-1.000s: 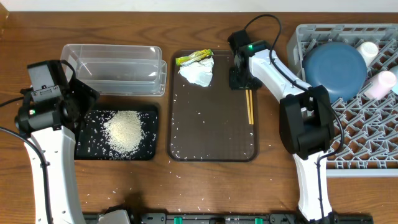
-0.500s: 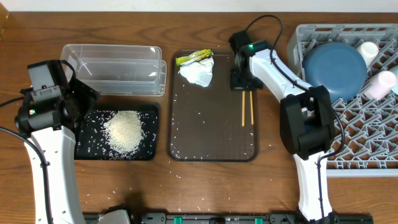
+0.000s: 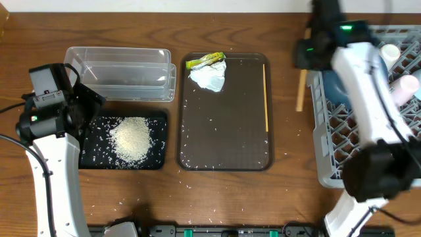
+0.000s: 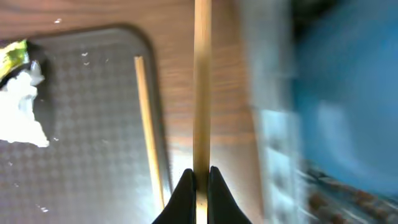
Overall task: Sort waste into correct bins and load items into the dishwasher rack
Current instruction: 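Carry the chopstick to the rack and drop it in upright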
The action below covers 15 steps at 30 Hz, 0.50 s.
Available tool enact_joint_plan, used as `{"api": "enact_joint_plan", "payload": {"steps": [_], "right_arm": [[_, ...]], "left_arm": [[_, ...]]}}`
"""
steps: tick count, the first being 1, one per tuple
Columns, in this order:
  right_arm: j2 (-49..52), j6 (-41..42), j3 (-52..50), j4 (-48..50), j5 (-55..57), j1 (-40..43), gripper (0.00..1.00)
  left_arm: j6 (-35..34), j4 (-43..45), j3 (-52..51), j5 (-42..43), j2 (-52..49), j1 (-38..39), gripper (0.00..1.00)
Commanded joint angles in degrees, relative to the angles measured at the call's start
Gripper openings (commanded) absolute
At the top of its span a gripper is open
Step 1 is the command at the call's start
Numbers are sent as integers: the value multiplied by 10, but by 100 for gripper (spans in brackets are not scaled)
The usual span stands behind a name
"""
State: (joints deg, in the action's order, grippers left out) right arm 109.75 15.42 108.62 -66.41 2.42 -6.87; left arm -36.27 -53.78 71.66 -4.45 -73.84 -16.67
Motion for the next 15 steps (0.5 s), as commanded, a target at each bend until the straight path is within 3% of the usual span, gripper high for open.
{"api": "enact_joint_plan", "payload": {"steps": [1,6,15], "right_arm": [[-16,-62,3,-38,1,28,1],[-10,-135,-6,-114,4,64,1],[-10,-149,-89,-88,6,106,1]], "left_arm": [[-9,-2,6,-1,0,-2,90],[-9,-2,6,-1,0,-2,90],[-9,-2,6,-1,0,-2,89]]}}
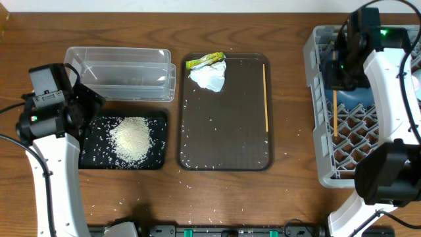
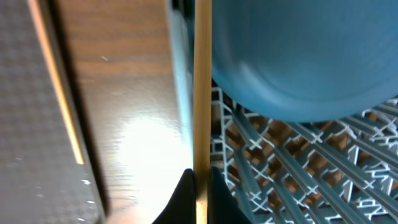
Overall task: Sort waste into correct bins and load items into the dishwasher rack
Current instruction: 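Carry the chopstick to the rack and drop it in upright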
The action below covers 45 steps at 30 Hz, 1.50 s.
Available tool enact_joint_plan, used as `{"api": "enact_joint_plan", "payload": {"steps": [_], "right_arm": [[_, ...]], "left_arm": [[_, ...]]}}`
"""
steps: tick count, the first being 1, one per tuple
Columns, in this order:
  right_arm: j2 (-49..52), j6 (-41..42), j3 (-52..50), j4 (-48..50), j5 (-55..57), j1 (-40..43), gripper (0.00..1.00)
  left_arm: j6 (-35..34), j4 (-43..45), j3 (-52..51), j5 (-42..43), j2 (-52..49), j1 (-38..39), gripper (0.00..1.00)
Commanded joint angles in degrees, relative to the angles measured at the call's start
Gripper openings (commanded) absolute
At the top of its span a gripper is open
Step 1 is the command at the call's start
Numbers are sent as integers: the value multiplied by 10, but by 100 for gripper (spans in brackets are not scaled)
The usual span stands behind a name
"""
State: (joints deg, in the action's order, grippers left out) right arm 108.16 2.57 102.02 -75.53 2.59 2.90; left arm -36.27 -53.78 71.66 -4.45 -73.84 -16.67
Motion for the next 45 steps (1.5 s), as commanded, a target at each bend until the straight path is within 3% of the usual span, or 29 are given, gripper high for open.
{"api": "enact_joint_plan", "payload": {"steps": [1,15,21,25,33,40,45], "right_arm": [[6,-20,-35,6,4,11,2],[6,-50,-99,63,6,16,1],[6,-50,-99,70,6,16,22],[6,-50,-99,63,6,16,26],[4,-26,-90,33,-1,16,18],[-3,-22,-41,27,-149,15,20],[-3,-22,-15,69,-302,14,15]], "left_arm": [[-9,-2,6,-1,0,-2,89],[-9,-2,6,-1,0,-2,90],[-9,-2,6,-1,0,-2,90],[-9,-2,6,-1,0,-2,90],[-9,-2,6,-1,0,-2,89],[-9,-2,6,-1,0,-2,90],[-9,-2,6,-1,0,-2,90]]}}
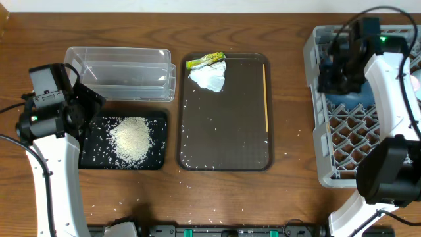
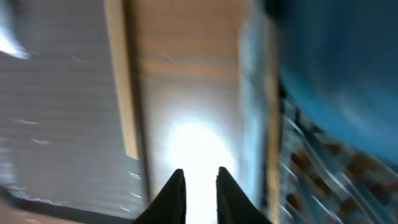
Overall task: Sort waste into correct bins and load items into the dishwasher rack
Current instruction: 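Carry the chopstick to the rack and drop it in upright, then return the right gripper to the second chopstick and grasp it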
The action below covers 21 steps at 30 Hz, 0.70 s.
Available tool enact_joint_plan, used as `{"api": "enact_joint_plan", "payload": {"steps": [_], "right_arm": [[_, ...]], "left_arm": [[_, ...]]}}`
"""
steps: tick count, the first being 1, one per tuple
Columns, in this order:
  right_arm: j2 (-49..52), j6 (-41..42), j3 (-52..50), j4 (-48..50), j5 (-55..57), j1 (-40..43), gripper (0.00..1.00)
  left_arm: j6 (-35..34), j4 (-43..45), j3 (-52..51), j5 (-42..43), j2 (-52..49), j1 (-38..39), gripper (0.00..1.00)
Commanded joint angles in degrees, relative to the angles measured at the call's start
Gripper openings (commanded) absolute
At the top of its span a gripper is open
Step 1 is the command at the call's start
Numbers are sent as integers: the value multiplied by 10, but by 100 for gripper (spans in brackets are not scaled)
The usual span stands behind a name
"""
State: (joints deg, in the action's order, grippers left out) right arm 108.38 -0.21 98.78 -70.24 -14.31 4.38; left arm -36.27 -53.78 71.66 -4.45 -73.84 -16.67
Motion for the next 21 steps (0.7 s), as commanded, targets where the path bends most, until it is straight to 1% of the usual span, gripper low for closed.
{"api": "enact_joint_plan", "payload": {"steps": [1,3,6,9,11,14,17,21], "right_arm": [[-5,6,17,31,-166,-3,17],[-5,6,17,57,-205,-9,23],[-5,30,16,92,-185,-33,24],[0,96,16,121,-93,-70,24],[5,125,16,130,-28,-100,26],[21,144,16,139,52,-148,33],[44,180,16,151,129,-188,34],[84,213,16,164,191,-223,34]], "left_arm": [[-9,-2,6,-1,0,-2,89],[-9,-2,6,-1,0,-2,89],[-9,-2,6,-1,0,-2,90],[-9,-2,6,-1,0,-2,90],[-9,-2,6,-1,0,-2,90],[-9,-2,6,-1,0,-2,89],[-9,-2,6,-1,0,-2,90],[-9,-2,6,-1,0,-2,90]]}}
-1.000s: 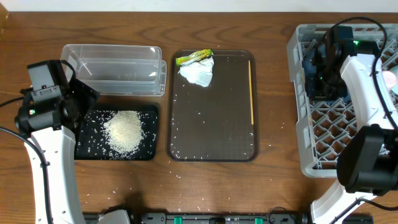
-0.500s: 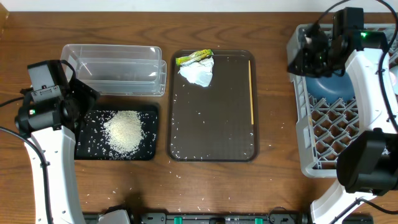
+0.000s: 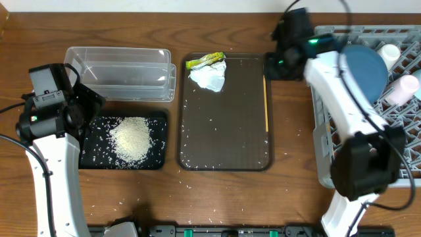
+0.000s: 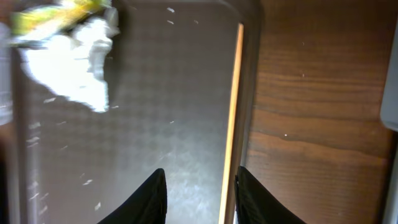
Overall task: Sort waste into correct bins and load items into the dishwasher rack
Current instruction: 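Return the right gripper to the second chopstick and grasp it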
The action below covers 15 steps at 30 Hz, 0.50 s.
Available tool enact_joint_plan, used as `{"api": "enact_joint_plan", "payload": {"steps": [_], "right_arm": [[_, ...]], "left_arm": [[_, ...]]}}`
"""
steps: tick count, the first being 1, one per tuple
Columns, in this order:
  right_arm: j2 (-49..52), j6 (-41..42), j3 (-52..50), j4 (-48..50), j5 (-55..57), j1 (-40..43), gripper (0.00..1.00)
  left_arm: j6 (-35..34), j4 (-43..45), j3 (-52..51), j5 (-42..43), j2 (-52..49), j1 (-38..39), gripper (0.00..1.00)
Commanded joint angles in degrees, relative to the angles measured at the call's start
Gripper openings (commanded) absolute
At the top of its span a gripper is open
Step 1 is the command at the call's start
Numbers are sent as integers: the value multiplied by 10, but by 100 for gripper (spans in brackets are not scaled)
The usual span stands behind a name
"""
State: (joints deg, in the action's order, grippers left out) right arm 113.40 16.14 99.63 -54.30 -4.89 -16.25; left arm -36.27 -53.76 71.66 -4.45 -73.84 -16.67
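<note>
My right gripper [image 4: 202, 198] is open and empty, low over the right edge of the brown tray [image 3: 223, 125]. A wooden chopstick [image 4: 231, 124] lies on the tray along that edge, just inside the right finger [image 4: 256, 194]. At the tray's far end sit a crumpled white tissue [image 3: 209, 78] and a yellow-green wrapper [image 3: 205, 60]. The grey dishwasher rack [image 3: 395, 29] on the right holds a blue plate [image 3: 365, 64]. My left gripper [image 3: 84, 104] hangs by the black rice tray; its jaws do not show clearly.
A clear plastic container [image 3: 122, 72] stands at the back left. In front of it a black tray [image 3: 89, 158] holds a heap of rice [image 3: 131, 138]. White and pink cups [image 3: 402, 89] stand in the rack. Rice grains are scattered on the table.
My right gripper has moved left from the rack's left side to the tray's right edge. It is still open, and now straddles the chopstick lying there. The left arm has not moved.
My right gripper was shut on a chopstick between the tray and the rack. Then it held the chopstick over the rack beside the blue plate. After that it was open and empty by the rack's left side. Now it is open over the tray's chopstick.
</note>
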Motion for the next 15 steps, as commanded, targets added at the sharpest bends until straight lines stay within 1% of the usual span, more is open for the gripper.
{"api": "enact_joint_plan", "payload": {"steps": [1,7,15], "right_arm": [[44,51,7,8,101,-21,34],[104,61,7,30,103,-33,33],[136,66,7,42,102,-33,31]], "left_arm": [[-9,-2,6,-1,0,-2,89],[-9,-2,6,-1,0,-2,90],[-9,-2,6,-1,0,-2,89]]}}
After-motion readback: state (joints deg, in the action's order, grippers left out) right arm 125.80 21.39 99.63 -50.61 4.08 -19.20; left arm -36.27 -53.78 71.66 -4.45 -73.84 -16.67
